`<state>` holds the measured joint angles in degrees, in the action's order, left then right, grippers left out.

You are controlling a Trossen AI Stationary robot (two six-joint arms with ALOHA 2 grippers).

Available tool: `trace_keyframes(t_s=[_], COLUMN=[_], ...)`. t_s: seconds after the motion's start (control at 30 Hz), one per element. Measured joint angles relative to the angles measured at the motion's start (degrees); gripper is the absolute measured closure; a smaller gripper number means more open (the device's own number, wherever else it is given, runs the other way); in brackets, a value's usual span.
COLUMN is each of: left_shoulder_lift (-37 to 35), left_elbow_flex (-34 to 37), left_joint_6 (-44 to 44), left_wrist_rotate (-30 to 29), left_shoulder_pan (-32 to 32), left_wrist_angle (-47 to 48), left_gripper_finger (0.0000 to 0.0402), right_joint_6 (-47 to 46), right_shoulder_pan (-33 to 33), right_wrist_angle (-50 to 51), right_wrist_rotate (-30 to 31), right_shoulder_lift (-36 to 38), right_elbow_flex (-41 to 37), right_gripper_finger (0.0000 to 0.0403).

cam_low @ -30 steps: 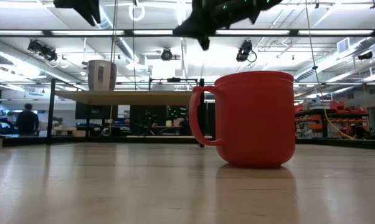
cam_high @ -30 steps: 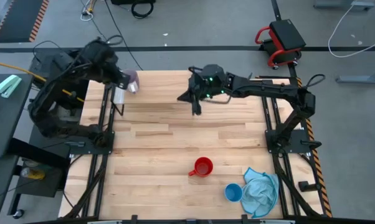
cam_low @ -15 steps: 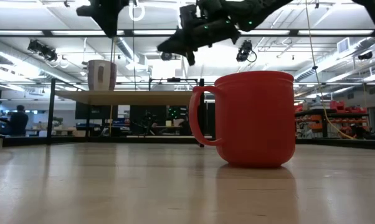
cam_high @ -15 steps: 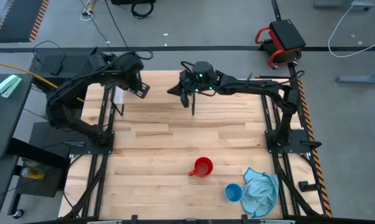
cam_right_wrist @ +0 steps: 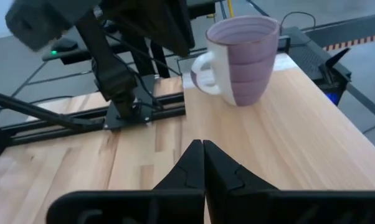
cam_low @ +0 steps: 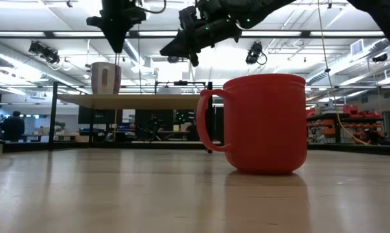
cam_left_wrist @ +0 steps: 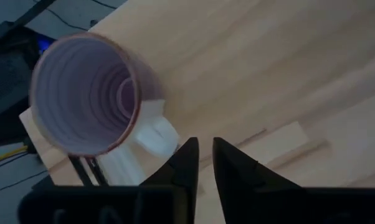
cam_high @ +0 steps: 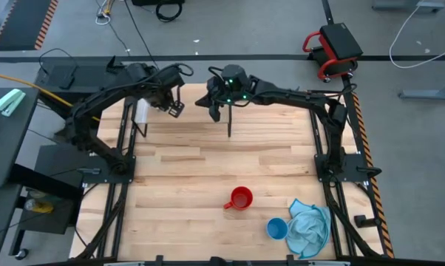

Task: Stack small to large cups/mugs on shelf
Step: Put the purple mug on the shelf

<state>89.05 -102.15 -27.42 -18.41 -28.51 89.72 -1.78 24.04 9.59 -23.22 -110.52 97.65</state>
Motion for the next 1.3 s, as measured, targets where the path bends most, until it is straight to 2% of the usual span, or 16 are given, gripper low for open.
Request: trace_keyframes(t_s=[0.43, 0.63, 0.8, 1.1, 1.3], left_shoulder_lift=[4.7, 4.7, 4.7, 4.7, 2.3], left_elbow_flex=[0.6, 0.6, 0.6, 0.7, 7.7], left_joint_6=[2.6, 1.0, 0.9, 0.9, -0.6], left_wrist_rotate=[0.8, 1.1, 3.6, 3.1, 1.3], left_shoulder_pan=[-1.9, -2.9, -3.6, -4.0, -3.6], left_wrist_angle=[0.3, 0.3, 0.3, 0.2, 0.2], left_gripper_finger=[0.035, 0.0353, 0.0363, 0.0378, 0.0383], right_joint_6=[0.0, 0.3, 0.9, 2.0, 6.5], right_shoulder_pan=[-0.2, -0.2, -0.2, -0.2, -0.2], right_wrist_angle=[1.6, 2.9, 4.4, 5.9, 10.5], right_wrist_rotate=[0.0, 0.0, 0.0, -0.9, -0.8], right_shoulder_lift=[0.0, 0.0, 0.0, 0.2, 3.9], right_elbow_flex=[-0.1, -0.1, -0.1, -0.1, -0.2], right_gripper_finger=[0.0402, 0.0402, 0.0402, 0.0402, 0.0402])
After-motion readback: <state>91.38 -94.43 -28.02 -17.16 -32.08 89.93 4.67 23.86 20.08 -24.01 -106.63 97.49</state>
